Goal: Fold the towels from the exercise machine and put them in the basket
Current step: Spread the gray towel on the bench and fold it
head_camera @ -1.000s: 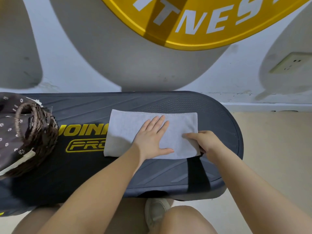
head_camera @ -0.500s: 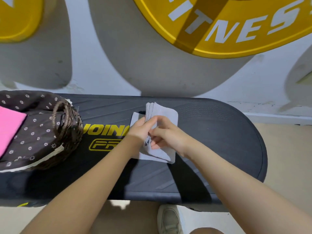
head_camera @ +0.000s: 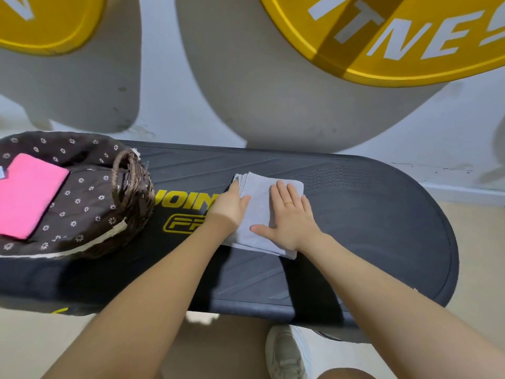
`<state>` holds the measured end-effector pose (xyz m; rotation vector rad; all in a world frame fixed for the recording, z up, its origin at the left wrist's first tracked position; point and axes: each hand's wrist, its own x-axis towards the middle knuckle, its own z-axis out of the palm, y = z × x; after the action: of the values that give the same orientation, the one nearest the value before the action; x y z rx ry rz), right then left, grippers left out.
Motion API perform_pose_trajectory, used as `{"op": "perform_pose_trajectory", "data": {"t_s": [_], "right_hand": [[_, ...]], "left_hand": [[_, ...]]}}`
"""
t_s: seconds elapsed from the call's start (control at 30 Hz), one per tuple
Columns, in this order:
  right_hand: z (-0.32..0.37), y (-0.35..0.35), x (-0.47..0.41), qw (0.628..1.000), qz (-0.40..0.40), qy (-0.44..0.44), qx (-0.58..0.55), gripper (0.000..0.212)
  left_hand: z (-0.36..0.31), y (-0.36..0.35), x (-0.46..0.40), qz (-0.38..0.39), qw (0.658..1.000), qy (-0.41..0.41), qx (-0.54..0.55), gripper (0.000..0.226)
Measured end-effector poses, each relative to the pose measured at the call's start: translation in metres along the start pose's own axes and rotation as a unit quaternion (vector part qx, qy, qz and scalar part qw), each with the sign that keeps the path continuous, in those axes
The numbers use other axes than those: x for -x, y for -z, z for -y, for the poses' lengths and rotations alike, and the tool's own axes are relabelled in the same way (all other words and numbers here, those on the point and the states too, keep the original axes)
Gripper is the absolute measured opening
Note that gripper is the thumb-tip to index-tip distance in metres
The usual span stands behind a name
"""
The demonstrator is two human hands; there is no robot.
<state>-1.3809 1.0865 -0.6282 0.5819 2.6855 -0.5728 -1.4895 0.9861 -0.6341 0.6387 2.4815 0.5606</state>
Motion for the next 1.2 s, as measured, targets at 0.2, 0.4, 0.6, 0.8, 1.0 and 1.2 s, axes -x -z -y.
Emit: {"op": "perform_pose_trajectory", "data": {"t_s": [0.2,0.4,0.6,0.8,1.0,1.2], "right_hand": [[-0.002,-0.014,0.004,0.999,-0.027,-0.027,-0.002,0.113],[-0.001,-0.019,0.004,0.999,-0.04,-0.032,0.0,0.126],[-0.009,-0.024,0.014,1.0,-0.003,0.009,0.013,0.131],[-0.023,-0.022,0.047,0.996,0.068,0.057,0.02,0.098],[-0.024,0.002,0.038,0.961,-0.143,-0.046,-0.234,0.038],[-0.011,0.0,0.024,0.894,-0.102,-0.231,-0.369,0.039]], "left_hand": [[0.01,-0.009,0.013,-0.183,0.947,-0.114,-0.239,0.069],[0.026,-0.025,0.019,-0.08,0.906,-0.32,-0.265,0.057],[0.031,-0.02,0.015,-0.021,0.944,-0.266,-0.195,0.079],[0.026,-0.02,0.016,0.01,0.951,-0.228,-0.21,0.07],[0.014,-0.014,0.026,-0.107,0.914,-0.308,-0.242,0.04],[0.003,-0.014,0.03,-0.015,0.935,-0.253,-0.249,0.04]]}}
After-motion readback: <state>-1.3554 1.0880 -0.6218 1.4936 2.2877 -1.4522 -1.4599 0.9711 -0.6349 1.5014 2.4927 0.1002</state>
